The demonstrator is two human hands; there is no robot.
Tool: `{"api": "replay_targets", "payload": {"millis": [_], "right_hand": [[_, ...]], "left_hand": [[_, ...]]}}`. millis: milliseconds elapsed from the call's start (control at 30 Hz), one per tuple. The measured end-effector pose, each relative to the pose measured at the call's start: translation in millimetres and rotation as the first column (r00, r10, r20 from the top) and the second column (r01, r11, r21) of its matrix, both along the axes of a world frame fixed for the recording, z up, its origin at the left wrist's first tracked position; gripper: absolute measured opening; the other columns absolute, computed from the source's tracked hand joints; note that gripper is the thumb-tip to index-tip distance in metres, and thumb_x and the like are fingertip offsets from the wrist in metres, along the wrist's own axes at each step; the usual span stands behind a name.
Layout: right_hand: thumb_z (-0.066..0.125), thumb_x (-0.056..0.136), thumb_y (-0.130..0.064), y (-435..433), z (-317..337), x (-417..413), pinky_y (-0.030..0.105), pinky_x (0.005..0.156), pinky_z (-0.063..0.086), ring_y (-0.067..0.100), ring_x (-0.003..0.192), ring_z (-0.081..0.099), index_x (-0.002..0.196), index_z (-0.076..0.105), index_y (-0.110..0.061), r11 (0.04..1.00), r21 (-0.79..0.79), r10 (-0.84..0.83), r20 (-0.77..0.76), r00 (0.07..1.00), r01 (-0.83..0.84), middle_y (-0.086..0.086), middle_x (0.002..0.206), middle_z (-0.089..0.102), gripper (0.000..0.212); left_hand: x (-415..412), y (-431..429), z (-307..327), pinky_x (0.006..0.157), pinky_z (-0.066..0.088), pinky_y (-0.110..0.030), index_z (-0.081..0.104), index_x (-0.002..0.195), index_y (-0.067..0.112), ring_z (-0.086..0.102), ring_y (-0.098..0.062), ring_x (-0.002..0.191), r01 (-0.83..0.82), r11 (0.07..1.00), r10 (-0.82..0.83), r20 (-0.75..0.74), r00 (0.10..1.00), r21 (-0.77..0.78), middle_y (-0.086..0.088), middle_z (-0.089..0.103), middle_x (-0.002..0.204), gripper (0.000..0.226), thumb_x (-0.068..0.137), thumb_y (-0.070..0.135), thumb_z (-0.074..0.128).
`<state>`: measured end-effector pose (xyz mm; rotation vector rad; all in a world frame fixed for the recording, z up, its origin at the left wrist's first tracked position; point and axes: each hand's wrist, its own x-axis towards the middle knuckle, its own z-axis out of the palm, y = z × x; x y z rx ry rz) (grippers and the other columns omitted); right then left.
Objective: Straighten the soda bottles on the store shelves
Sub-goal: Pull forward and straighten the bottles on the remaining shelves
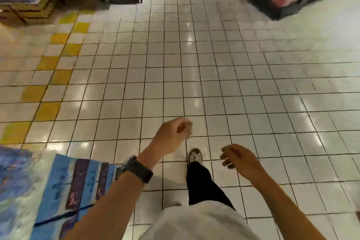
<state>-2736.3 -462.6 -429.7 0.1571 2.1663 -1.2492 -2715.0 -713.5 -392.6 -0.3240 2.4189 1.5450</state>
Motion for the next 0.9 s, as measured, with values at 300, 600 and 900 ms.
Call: {"api": "replay_targets", "payload": {"millis": [300, 600, 900], "right_hand": [[0.054, 0.093, -0.022, -78, -31, -236, 0.034, 0.066, 0.055, 0.02, 0.07, 0.07, 0.091, 0.064, -0.013, 0.995, 0.021, 0.092, 0.065, 0.994, -0.094, 0.005, 0.082, 0.071, 0.014], [0.056, 0.093, -0.034, -215, 30, -496, 0.02, 0.059, 0.053, 0.004, 0.066, 0.068, 0.088, 0.062, -0.031, 0.935, -0.022, 0.342, -0.21, 0.916, -0.354, -0.007, 0.085, 0.07, 0.009], [0.055, 0.094, -0.029, -296, 29, -688, 0.024, 0.062, 0.055, 0.005, 0.069, 0.069, 0.094, 0.064, -0.029, 0.93, -0.074, 0.326, -0.289, 0.9, -0.361, -0.009, 0.084, 0.07, 0.009]], "left_hand": [[-172, -78, -21, 0.072, 0.058, -0.024, 0.064, 0.102, 0.018, 0.07, -0.012, 0.076, -0.28, 0.959, 0.268, 0.179, 0.947, 0.046, -0.002, 0.072, 0.085, 0.015, 0.096, 0.028, 0.054], [-331, -182, -2, 0.071, 0.055, -0.023, 0.065, 0.096, 0.023, 0.067, -0.007, 0.071, -0.408, 0.907, 0.414, 0.05, 0.909, -0.107, 0.003, 0.071, 0.077, 0.01, 0.095, 0.027, 0.056], [-529, -277, -49, 0.074, 0.058, -0.037, 0.064, 0.091, 0.028, 0.068, -0.009, 0.07, -0.473, 0.873, 0.481, 0.052, 0.875, -0.119, 0.005, 0.072, 0.077, 0.01, 0.095, 0.029, 0.055]]}}
